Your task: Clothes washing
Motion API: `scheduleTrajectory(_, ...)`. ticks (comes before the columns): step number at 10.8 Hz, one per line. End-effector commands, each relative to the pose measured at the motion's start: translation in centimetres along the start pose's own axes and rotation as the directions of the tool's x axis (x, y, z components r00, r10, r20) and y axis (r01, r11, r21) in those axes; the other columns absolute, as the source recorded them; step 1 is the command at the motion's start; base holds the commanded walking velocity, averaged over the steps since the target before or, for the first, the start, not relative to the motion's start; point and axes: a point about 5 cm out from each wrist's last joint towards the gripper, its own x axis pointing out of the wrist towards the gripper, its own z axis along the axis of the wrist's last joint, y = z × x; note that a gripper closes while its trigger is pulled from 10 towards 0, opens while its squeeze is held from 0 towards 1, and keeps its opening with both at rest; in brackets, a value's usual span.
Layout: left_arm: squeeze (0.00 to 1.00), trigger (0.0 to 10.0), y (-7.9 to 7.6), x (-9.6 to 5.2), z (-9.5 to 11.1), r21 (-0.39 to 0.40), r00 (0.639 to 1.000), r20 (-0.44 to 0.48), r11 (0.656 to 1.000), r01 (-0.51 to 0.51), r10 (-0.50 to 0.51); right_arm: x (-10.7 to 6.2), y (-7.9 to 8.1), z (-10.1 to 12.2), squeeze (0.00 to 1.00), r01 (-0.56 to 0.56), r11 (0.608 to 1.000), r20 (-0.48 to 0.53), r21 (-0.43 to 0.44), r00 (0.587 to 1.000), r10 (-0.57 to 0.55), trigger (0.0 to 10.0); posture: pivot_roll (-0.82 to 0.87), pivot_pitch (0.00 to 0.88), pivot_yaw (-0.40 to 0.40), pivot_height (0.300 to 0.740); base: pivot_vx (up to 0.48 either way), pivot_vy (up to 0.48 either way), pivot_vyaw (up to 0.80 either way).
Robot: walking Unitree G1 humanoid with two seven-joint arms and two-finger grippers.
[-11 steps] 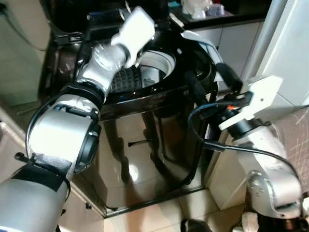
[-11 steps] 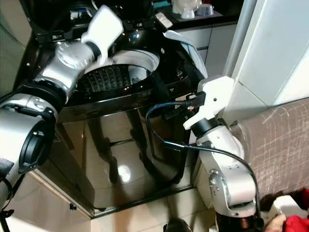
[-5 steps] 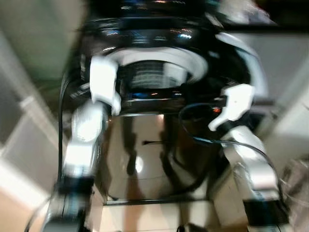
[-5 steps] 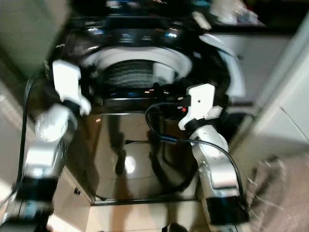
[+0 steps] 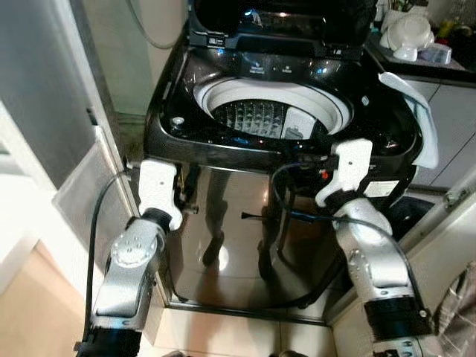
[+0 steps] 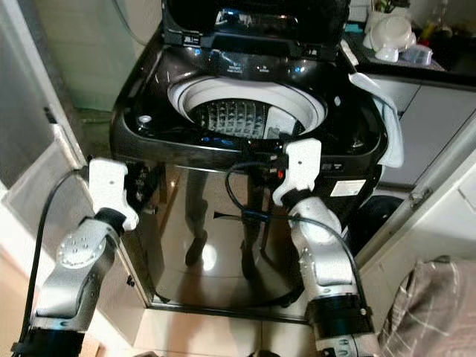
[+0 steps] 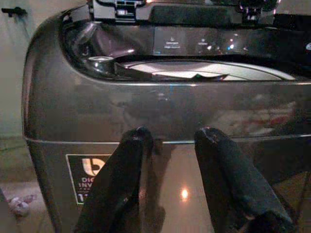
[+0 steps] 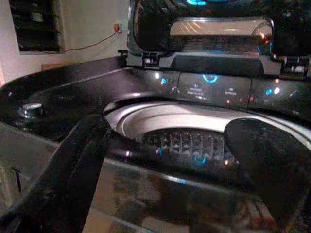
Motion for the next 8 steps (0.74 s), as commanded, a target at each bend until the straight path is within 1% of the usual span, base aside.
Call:
scheduleTrajectory(1,0.00,10.0,-0.4,0.2,0.6,0.008,1.000,0.014,1.000,0.011,-0.011,-0.2,-0.3,-0.4,0.00,0.009,1.000,-0.014,-0.014,1.000,-0.009,10.0,-0.06,0.000,-0.052,0.736,0.000,0.000,0.00)
scheduleTrajectory(2,0.00,10.0,-0.5,0.3,0.6,0.015,1.000,0.011,1.000,0.007,-0.007,-0.1,-0.5,-1.1,0.00,0.026,1.000,-0.048,-0.003,0.998,-0.026,10.0,-0.07,0.000,-0.048,0.736,0.000,0.000,0.00)
scheduleTrajectory(4,0.00,10.0,-0.6,0.4,0.6,0.024,0.999,0.002,0.999,0.038,-0.038,0.0,-0.8,-1.6,0.00,0.054,0.998,-0.061,-0.013,0.997,-0.055,10.0,-0.08,0.000,-0.038,0.736,0.000,0.000,0.00)
scheduleTrajectory(5,0.00,10.0,-0.7,0.5,0.7,0.018,0.999,0.006,0.999,0.044,-0.044,-0.1,-0.7,-1.9,0.00,0.047,0.999,-0.076,-0.023,0.996,-0.048,10.0,-0.09,0.000,-0.036,0.736,0.000,0.000,-0.80)
scheduleTrajectory(8,0.00,10.0,-1.0,0.6,0.7,0.013,0.998,0.005,0.998,0.058,-0.058,0.0,-0.8,-2.3,0.00,0.054,0.998,-0.084,-0.037,0.995,-0.057,10.0,-0.09,0.000,-0.036,0.736,0.000,0.000,0.00)
